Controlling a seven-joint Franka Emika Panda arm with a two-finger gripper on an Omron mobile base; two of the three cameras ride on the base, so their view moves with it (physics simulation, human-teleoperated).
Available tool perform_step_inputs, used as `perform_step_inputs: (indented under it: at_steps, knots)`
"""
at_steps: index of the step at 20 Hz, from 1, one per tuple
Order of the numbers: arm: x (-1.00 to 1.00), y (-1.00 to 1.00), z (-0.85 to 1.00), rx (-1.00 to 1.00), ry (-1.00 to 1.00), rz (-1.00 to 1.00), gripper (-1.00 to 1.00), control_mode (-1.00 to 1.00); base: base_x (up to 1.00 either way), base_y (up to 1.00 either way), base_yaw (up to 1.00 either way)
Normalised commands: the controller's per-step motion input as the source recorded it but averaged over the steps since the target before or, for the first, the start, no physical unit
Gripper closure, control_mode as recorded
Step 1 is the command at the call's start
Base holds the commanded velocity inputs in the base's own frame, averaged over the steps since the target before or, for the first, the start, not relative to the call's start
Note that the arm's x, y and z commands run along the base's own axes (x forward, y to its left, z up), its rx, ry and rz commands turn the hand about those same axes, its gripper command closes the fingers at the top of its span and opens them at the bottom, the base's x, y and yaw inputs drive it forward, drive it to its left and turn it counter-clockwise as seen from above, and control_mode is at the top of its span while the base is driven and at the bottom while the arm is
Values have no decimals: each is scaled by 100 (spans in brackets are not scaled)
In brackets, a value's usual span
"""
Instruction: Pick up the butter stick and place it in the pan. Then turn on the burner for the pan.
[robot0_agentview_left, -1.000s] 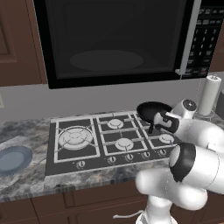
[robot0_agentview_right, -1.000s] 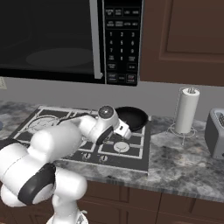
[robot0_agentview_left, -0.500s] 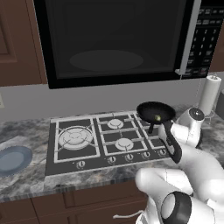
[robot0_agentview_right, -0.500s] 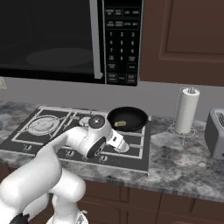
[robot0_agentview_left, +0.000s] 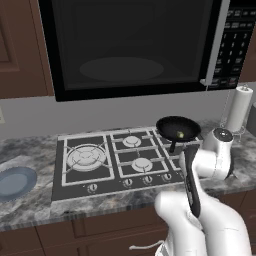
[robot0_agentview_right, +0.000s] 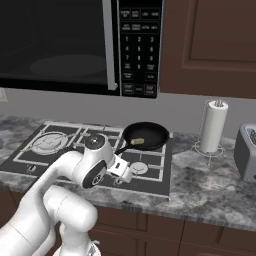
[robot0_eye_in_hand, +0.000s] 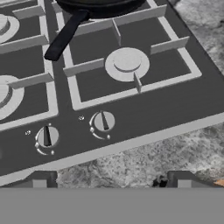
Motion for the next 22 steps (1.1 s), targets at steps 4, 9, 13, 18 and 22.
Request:
perform_step_inputs:
  at_steps: [4,9,13,18,22]
  knots:
    - [-35,32,0,0,7,16,-100,-100,0,0,0]
    - [-1,35,11,0,5,16,-100,-100,0,0,0]
    - [0,30,12,0,9,13,-100,-100,0,0,0]
    - [0,25,2,0,14,3,-100,-100,0,0,0]
    - [0,24,0,0,11,0,-100,-100,0,0,0]
